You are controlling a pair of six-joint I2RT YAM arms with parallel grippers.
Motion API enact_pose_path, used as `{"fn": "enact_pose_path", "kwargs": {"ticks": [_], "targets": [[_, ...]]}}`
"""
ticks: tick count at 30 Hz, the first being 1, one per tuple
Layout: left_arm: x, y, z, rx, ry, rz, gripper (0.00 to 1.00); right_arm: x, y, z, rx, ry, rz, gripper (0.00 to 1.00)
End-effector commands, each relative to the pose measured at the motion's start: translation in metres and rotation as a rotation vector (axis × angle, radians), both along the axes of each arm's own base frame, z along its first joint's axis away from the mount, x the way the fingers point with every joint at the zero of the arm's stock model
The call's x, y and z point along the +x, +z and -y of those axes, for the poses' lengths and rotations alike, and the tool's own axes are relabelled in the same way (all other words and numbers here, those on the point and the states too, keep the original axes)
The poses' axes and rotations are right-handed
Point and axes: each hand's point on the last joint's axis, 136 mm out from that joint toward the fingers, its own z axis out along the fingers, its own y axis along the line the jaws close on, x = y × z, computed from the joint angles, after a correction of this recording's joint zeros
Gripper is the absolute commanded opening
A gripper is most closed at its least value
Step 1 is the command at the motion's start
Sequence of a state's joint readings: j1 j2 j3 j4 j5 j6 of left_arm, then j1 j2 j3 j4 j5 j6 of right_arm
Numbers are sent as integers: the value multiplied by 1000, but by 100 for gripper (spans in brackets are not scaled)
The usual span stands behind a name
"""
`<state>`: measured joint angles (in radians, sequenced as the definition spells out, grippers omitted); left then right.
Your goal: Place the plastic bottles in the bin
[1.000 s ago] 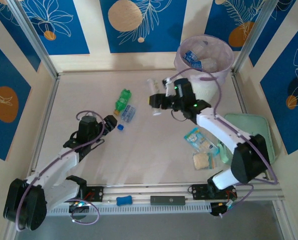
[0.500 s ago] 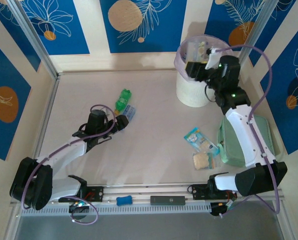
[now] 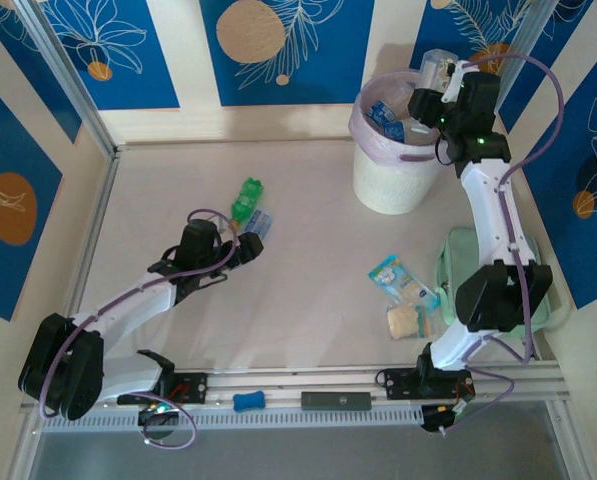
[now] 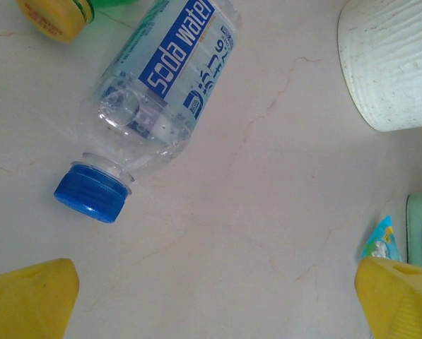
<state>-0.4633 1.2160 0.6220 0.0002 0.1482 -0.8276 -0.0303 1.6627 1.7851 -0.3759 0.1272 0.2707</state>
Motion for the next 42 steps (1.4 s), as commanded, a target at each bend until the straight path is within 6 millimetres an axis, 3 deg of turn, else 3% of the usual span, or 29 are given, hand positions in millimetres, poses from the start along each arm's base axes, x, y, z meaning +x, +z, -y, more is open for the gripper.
{"fn": "enact_pose_path", "kwargs": {"ticks": [1,9,12,15,19,24,29,34,42], "targets": [[-3,6,-4,34,-6,29,100,2,-4,13,9,-45,-47,55],[-6,9,-8,53,-2,37,100,20,-40,27,47,-63,-161,57],[-6,10,-8,54,-1,38,100,22,-41,28,54,-67,-174,67],[-6,11,-10,68,-1,43,100,19,-27,27,56,-66,-149,79],[-3,15,-14,118,-8,55,100,7,2,29,42,-75,-89,89],[4,21,-14,164,-21,82,100,-26,42,19,28,-55,26,98],[15,20,-10,205,-52,87,100,-65,52,-5,74,21,102,99],[27,15,-2,257,-111,78,100,-101,30,-43,148,143,103,99],[47,-11,19,328,-243,0,100,-140,-40,-119,185,312,9,99]]}}
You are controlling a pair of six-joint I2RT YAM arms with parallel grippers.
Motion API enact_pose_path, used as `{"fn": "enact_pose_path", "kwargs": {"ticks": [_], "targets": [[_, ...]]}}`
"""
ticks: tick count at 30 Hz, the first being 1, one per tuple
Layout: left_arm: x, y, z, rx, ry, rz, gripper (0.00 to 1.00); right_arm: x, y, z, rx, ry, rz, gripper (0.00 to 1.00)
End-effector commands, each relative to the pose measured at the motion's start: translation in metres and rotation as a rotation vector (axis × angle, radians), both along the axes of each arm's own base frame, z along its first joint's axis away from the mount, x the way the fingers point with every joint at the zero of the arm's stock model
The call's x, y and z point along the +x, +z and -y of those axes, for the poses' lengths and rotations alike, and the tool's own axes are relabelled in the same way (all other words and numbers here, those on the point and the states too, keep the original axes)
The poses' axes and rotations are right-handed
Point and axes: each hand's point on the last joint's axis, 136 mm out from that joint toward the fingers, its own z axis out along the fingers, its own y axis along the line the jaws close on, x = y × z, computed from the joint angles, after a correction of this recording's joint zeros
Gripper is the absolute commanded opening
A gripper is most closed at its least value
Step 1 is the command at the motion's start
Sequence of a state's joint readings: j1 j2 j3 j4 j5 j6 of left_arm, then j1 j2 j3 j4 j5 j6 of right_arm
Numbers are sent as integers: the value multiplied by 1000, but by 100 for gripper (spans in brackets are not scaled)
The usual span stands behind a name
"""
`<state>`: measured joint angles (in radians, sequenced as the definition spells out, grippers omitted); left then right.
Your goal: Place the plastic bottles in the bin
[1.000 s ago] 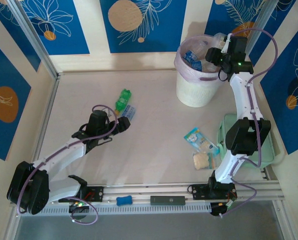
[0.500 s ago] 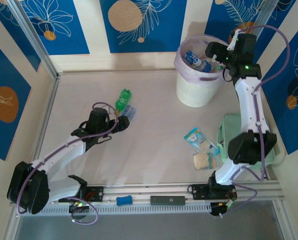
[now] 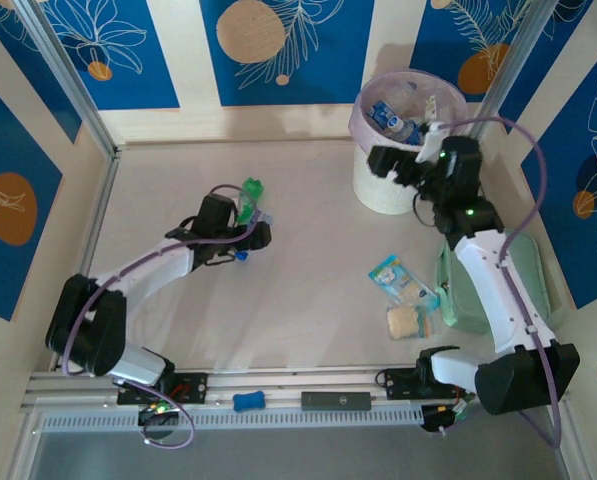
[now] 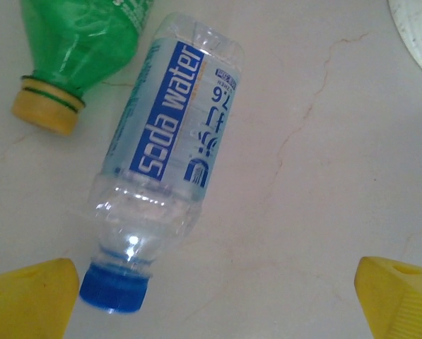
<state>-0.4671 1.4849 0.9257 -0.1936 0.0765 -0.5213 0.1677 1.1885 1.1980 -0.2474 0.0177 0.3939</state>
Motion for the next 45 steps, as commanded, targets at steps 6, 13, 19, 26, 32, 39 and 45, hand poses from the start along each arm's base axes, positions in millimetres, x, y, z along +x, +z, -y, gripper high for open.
{"fn": "enact_pose_path", "kwargs": {"ticks": [6,13,19,26,32,39,45], "targets": [[20,-27,7,161,-109,-64,100,-31,-65,-56,69,87,-113,99],[31,-47,2,263,-126,-115,100,-41,-138,-77,152,62,-237,99],[37,-61,5,279,-141,-128,98,-46,-179,-93,176,62,-362,99],[46,-68,12,275,-158,-127,88,-47,-188,-105,168,85,-392,99],[52,-69,13,284,-166,-112,82,-47,-188,-109,160,95,-397,99],[54,-71,14,287,-169,-110,63,-48,-189,-110,153,98,-403,99],[50,-64,19,233,-165,-89,53,-48,-188,-115,159,118,-411,99]]}}
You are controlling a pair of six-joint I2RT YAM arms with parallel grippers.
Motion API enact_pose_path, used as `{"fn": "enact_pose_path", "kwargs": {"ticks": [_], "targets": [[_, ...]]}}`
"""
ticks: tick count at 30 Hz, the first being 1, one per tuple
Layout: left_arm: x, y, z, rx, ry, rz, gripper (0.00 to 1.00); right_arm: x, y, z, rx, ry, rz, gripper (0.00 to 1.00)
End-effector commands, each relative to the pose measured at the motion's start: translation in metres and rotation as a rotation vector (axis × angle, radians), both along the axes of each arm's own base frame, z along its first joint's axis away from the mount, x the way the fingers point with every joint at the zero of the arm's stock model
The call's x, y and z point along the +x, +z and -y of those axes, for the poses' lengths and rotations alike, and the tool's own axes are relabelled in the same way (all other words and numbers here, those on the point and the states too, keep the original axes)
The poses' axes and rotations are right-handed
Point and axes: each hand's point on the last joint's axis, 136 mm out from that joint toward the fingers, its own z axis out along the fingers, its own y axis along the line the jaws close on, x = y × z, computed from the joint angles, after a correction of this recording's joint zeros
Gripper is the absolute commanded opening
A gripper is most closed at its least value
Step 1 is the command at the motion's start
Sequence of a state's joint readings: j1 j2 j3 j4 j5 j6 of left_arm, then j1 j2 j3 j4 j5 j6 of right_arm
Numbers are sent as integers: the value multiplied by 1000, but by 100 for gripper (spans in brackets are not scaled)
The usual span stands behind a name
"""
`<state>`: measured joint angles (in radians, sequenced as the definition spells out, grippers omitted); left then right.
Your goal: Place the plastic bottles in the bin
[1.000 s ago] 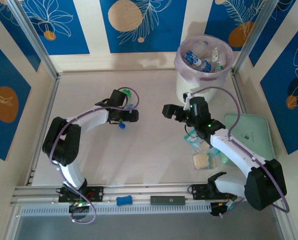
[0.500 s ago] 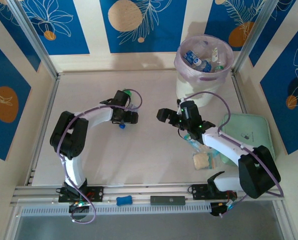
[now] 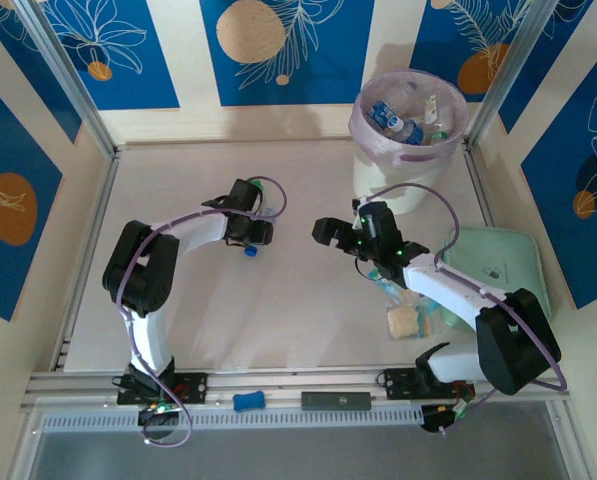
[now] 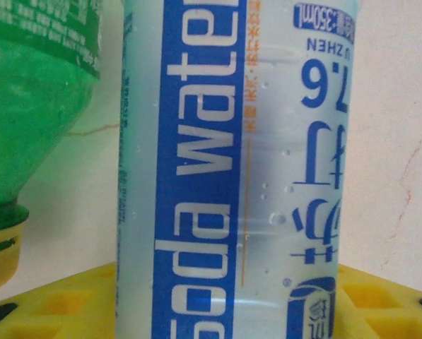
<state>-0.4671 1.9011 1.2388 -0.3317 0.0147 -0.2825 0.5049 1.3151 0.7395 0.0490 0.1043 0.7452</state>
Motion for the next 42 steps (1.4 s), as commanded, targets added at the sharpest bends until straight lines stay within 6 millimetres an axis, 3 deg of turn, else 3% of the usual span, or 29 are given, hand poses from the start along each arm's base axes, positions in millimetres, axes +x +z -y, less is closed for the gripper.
{"fn": "enact_pose_path", "kwargs": {"ticks": [1,8,16,22,28,42], "targets": [[-1,10,7,-52,-6,24,53,5,12,-11,29,19,12,99],[-18,35,26,-232,-26,54,51,7,17,-23,81,52,-2,99],[-51,67,53,-505,-118,145,49,12,31,-46,189,110,-17,99],[-73,74,65,-522,-183,202,49,16,35,-66,251,155,-26,99],[-84,84,73,-525,-210,252,49,17,21,-82,246,183,-71,99],[-100,88,87,-543,-269,261,49,21,7,-96,246,213,-103,79]]}}
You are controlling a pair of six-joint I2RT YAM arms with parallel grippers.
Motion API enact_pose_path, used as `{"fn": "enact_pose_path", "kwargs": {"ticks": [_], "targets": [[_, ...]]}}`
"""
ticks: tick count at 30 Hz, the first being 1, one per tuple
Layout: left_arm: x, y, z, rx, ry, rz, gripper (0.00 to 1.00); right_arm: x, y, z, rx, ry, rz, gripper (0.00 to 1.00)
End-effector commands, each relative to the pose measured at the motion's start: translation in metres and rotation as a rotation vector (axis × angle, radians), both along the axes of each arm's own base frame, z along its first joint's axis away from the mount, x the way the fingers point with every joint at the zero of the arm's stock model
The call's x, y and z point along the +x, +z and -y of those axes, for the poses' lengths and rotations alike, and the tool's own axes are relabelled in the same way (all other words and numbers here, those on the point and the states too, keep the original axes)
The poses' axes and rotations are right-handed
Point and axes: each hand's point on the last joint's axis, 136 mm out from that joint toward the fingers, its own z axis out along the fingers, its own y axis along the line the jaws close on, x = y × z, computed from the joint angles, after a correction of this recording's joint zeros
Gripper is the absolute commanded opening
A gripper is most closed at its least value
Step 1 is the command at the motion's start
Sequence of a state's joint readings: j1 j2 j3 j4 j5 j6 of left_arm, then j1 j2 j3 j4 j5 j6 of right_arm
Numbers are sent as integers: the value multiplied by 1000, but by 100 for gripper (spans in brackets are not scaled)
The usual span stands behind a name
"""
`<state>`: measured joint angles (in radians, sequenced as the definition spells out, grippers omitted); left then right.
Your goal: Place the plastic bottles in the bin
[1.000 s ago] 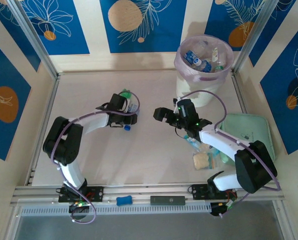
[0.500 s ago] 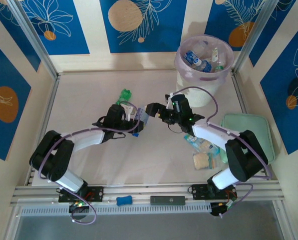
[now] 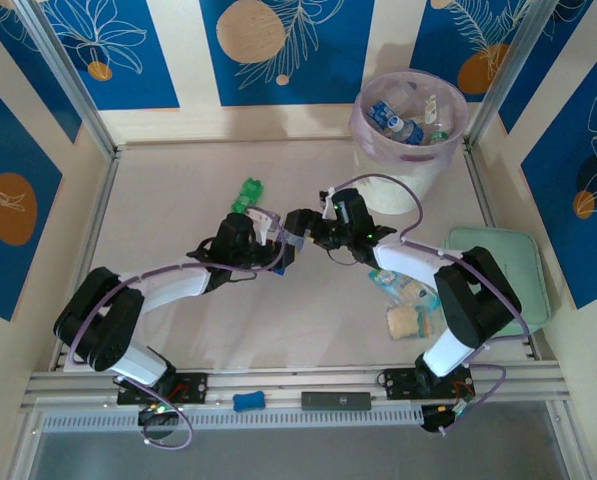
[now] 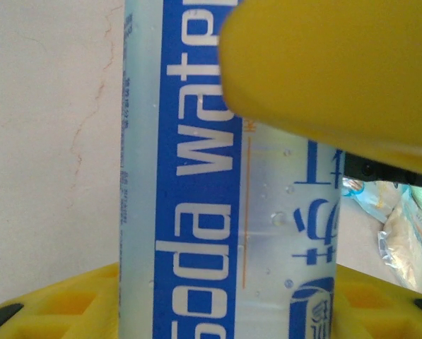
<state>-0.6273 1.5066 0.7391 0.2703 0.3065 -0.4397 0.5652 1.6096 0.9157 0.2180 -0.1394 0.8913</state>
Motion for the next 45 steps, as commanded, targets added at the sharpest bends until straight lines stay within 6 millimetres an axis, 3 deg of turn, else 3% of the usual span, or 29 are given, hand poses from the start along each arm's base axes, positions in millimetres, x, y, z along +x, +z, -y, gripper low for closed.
{"fn": "enact_pose_path", "kwargs": {"ticks": [1,6,9,16,22,24,28,33,37,45], "targets": [[-6,10,6,-26,-24,34,49,3,10,-10,28,29,18,76],[-8,10,6,-35,-22,28,49,5,10,-14,36,44,27,59],[-8,13,7,-37,-24,34,52,4,10,-14,35,49,31,53],[-5,18,0,-24,20,50,82,6,10,-2,-6,32,53,50],[8,24,-37,40,222,102,94,15,27,33,-99,-20,126,50],[12,25,-54,75,307,116,100,18,42,47,-140,-44,175,50],[19,24,-89,134,467,127,100,24,76,74,-215,-85,282,50],[20,8,-124,181,635,66,100,36,136,108,-246,-142,433,50],[18,-4,-129,185,667,12,100,45,194,134,-245,-187,562,50],[15,-25,-115,162,617,-63,100,62,293,167,-357,-260,810,50]]}}
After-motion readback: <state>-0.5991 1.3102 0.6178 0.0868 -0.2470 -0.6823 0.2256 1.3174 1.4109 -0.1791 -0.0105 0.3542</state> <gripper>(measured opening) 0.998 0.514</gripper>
